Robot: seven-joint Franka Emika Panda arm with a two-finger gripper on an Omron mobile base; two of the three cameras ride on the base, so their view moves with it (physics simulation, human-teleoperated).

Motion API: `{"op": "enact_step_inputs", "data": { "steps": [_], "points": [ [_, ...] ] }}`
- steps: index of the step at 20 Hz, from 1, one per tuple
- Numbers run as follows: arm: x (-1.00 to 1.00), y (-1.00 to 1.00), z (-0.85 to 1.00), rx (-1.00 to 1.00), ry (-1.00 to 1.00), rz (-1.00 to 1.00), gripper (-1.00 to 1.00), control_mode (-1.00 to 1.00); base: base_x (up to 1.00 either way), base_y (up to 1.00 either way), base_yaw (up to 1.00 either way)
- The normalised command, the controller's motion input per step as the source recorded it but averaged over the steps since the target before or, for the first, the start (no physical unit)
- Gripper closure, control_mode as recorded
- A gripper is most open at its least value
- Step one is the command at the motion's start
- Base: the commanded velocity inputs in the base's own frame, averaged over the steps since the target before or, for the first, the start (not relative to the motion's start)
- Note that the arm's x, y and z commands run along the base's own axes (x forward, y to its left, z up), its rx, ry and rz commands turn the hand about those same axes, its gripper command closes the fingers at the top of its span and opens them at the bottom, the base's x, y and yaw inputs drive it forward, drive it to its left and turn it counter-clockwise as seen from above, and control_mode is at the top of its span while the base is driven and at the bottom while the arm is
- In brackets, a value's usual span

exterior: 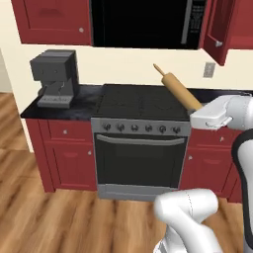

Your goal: Open the cabinet, retrieve the rolling pin, and place it next to the meat on the cutting board to prepare for tenderizing.

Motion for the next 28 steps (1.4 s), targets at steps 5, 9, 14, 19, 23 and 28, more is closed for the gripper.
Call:
{"op": "enact_step_inputs", "data": {
  "steps": [5,9,14,19,23,28],
  "points": [
    [0.00,0.00,0.00,0.00,0.00,0.00,1.00,1.00,0.00,0.26,0.50],
    [0.00,0.00,0.00,0.00,0.00,0.00,1.00,1.00,0.00,0.38,0.52],
    [0.00,0.00,0.00,0.00,0.00,0.00,1.00,1.00,0.00,0.60,0.56],
    [0.00,0.00,0.00,0.00,0.00,0.00,1.00,1.00,0.00,0.61,0.60],
    [0.00,0.00,0.00,0.00,0.00,0.00,1.00,1.00,0.00,0.57,0.63],
    [0.00,0.00,0.00,0.00,0.00,0.00,1.00,1.00,0.00,0.55,0.63]
  ]
}}
